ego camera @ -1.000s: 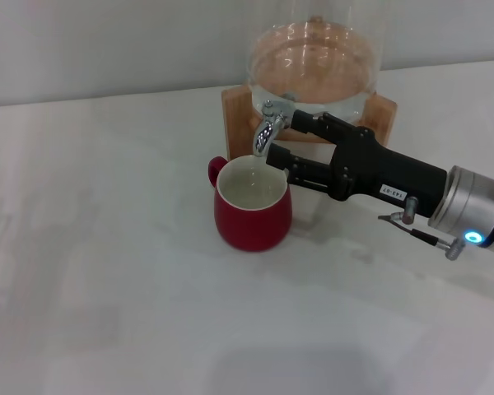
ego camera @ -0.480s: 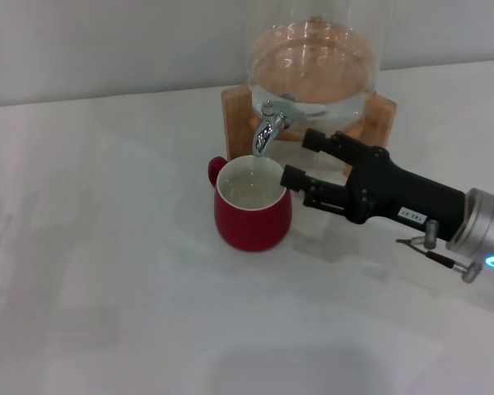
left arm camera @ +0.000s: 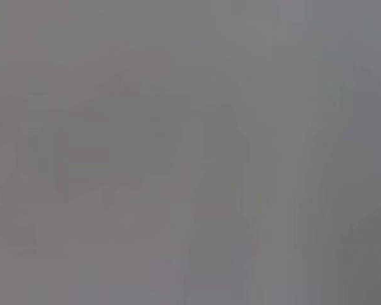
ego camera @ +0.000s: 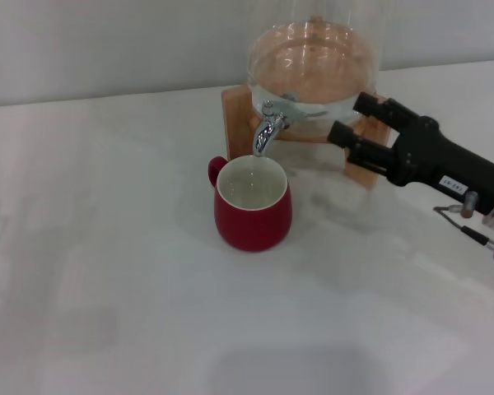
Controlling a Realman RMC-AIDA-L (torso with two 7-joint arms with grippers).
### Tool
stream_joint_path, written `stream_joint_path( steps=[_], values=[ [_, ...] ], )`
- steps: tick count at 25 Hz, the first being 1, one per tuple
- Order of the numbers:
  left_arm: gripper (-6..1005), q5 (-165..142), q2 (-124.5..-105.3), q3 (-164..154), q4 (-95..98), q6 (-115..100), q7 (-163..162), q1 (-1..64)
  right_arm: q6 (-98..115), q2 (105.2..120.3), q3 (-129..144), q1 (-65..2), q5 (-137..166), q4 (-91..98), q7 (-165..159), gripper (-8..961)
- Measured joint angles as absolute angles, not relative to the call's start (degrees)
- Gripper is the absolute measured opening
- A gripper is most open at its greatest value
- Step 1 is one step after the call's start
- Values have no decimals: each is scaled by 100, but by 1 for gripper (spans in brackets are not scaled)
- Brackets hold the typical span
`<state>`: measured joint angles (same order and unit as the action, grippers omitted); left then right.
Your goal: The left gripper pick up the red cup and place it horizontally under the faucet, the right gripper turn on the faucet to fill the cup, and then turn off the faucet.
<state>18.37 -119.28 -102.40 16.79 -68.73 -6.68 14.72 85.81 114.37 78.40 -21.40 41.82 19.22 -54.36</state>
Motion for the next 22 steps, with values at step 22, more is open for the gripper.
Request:
stream_joint_path(
  steps=[22],
  values=[
    [881,1909,-11891,-9825,1678,-6882,-680,1525,8157,11321,5998,-1955,4181,1933,-5110,872]
  ],
)
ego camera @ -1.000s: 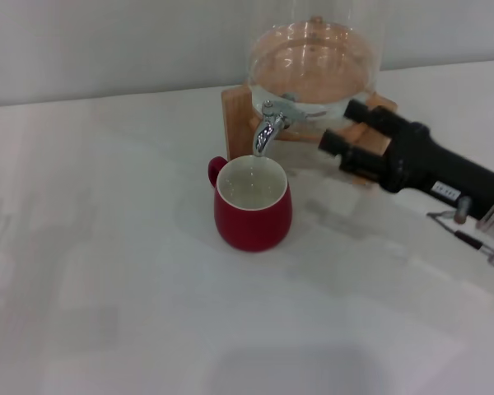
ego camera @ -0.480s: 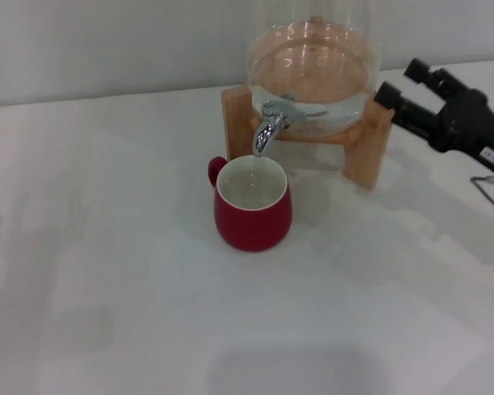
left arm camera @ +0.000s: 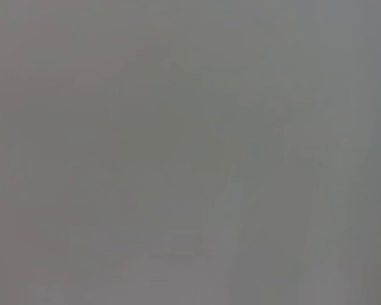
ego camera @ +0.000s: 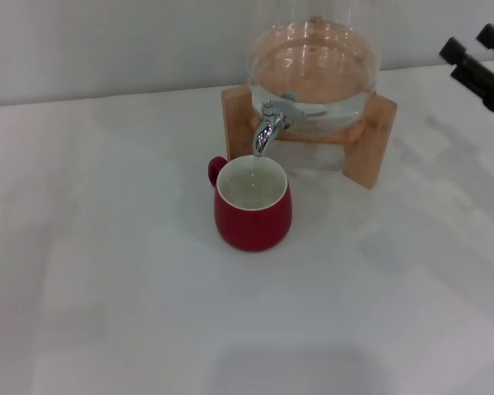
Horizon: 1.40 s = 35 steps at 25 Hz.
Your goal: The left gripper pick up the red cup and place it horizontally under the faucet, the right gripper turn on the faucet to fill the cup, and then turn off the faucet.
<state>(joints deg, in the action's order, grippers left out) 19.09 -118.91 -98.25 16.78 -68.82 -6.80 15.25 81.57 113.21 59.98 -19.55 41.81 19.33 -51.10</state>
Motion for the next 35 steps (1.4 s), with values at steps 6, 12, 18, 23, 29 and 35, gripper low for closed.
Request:
stream_joint_path(
  steps=[6,12,18,23,29,35],
  values=[
    [881,1911,-11895,-9667,1677,-6831,-684,1643,7631,11369,5637,-2056,4154,1941,-4707,872],
    [881,1921,-11904,-9508,1670,-6795,-784,1696,7103,11437,5266,-2161,4143,1980,-4367,872],
    [881,1924,-11905,-9387,1670,-6728,-1078,1731,6908,11508,4807,-2200,4138,2003,-4037,872],
    [881,1926,-11903,-9359,1670,-6723,-1095,1738,6870,11512,4492,-2212,4128,1966,-3873,872],
    [881,2031,-11910,-9352,1608,-6716,-1112,1766,6649,11500,4091,-2211,4127,1947,-3795,872],
    [881,2061,-11905,-9351,1535,-6714,-1152,1776,6567,11501,3751,-2169,4127,1892,-3792,872]
  ],
)
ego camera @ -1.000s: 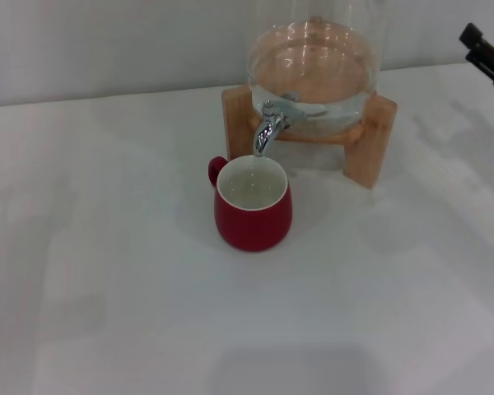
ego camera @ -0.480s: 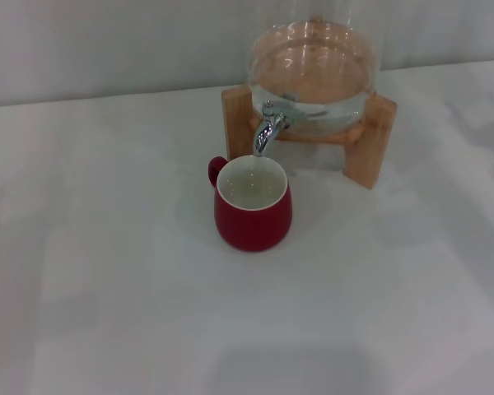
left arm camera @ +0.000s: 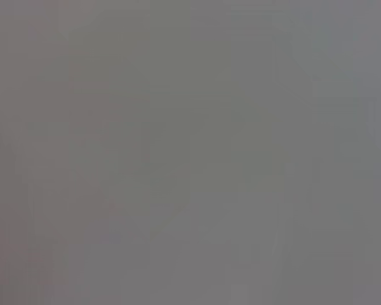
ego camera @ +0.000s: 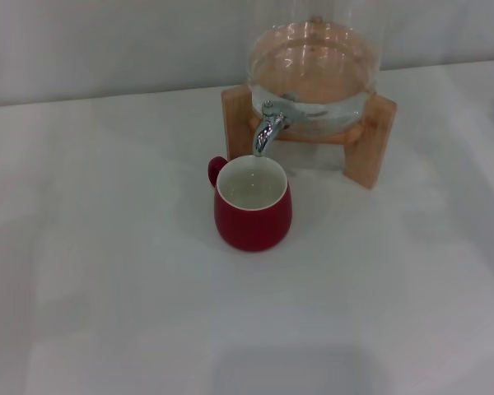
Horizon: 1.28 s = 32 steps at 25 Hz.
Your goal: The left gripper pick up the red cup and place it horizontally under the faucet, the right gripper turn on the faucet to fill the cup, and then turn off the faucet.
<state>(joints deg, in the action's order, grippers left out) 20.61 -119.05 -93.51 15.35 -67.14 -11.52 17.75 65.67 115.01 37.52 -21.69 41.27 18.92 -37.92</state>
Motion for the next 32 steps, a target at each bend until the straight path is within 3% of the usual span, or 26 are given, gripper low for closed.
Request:
stream_joint_path(
  steps=[32],
  values=[
    [881,2020,-11900,-9352,1529,-6783,-1107,1792,6702,11519,3630,-2162,4121,1567,-3788,872]
  ],
)
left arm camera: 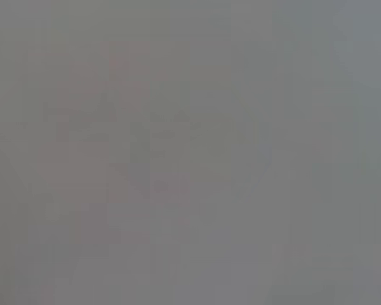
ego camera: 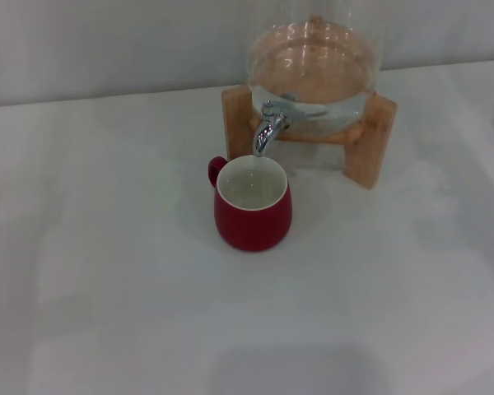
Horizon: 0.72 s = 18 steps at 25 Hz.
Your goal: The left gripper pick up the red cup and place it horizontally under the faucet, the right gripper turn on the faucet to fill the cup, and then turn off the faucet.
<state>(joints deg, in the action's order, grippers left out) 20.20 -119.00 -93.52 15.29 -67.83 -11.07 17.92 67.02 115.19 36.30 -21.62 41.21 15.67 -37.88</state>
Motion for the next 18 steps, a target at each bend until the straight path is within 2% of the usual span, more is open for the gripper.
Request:
stream_joint_path(
  steps=[18],
  values=[
    [881,2002,-11910,-9398,1529,-6786,-999,1788,6724,11523,3631,-2117,4122,1503,-3788,872]
  ],
)
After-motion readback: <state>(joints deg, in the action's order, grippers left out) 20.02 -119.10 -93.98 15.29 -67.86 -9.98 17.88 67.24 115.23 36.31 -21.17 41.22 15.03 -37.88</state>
